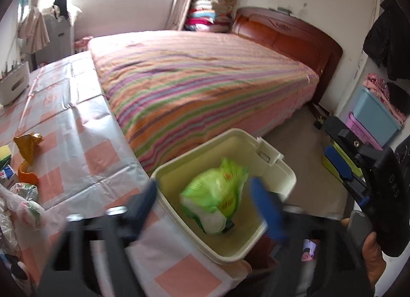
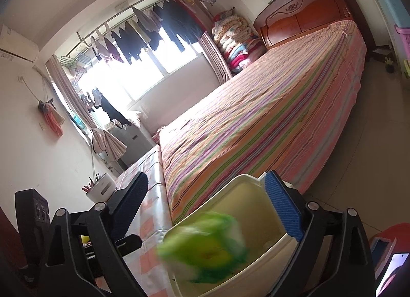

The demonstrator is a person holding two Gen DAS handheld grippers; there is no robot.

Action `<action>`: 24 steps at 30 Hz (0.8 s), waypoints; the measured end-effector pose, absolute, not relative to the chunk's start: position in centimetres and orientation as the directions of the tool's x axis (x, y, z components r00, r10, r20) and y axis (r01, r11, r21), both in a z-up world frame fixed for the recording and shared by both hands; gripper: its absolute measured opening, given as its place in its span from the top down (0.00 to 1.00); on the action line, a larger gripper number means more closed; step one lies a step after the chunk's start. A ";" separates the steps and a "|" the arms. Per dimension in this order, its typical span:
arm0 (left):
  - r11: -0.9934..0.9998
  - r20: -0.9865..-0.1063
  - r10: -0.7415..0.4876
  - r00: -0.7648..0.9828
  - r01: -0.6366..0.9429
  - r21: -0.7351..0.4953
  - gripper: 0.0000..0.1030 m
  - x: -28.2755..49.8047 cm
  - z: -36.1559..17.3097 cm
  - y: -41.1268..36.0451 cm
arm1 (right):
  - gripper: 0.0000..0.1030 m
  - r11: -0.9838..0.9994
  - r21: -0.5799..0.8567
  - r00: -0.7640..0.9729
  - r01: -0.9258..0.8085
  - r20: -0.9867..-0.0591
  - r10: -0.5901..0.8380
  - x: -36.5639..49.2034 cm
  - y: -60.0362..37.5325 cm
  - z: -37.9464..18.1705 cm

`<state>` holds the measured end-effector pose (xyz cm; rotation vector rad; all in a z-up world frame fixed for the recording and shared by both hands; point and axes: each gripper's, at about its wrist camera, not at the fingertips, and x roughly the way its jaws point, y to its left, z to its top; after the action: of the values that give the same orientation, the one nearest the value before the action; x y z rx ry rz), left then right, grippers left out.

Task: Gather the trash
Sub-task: 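Open the right gripper to drop the bottle into the bin while the left drops the tissue pack, then move both open tools back over the table clutter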

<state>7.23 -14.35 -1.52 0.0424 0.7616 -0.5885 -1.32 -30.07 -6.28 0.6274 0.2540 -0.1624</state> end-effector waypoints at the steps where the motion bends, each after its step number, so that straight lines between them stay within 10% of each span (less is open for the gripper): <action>1: 0.844 -0.633 -0.489 0.600 0.509 -0.169 0.18 6.8 -1.3 -14.2 | 0.08 0.797 0.558 0.956 0.229 -0.283 -0.076 -1.4 -30.1 -6.3; 24: 0.944 -0.478 -0.330 0.814 0.294 -0.150 0.18 1.5 1.8 3.0 | 0.06 0.910 0.411 0.944 -0.063 -0.272 0.188 2.6 -19.1 -4.6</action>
<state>1.53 3.00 1.78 -0.0702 0.5230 -0.3335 2.64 -19.14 -4.57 0.4095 0.3128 0.1314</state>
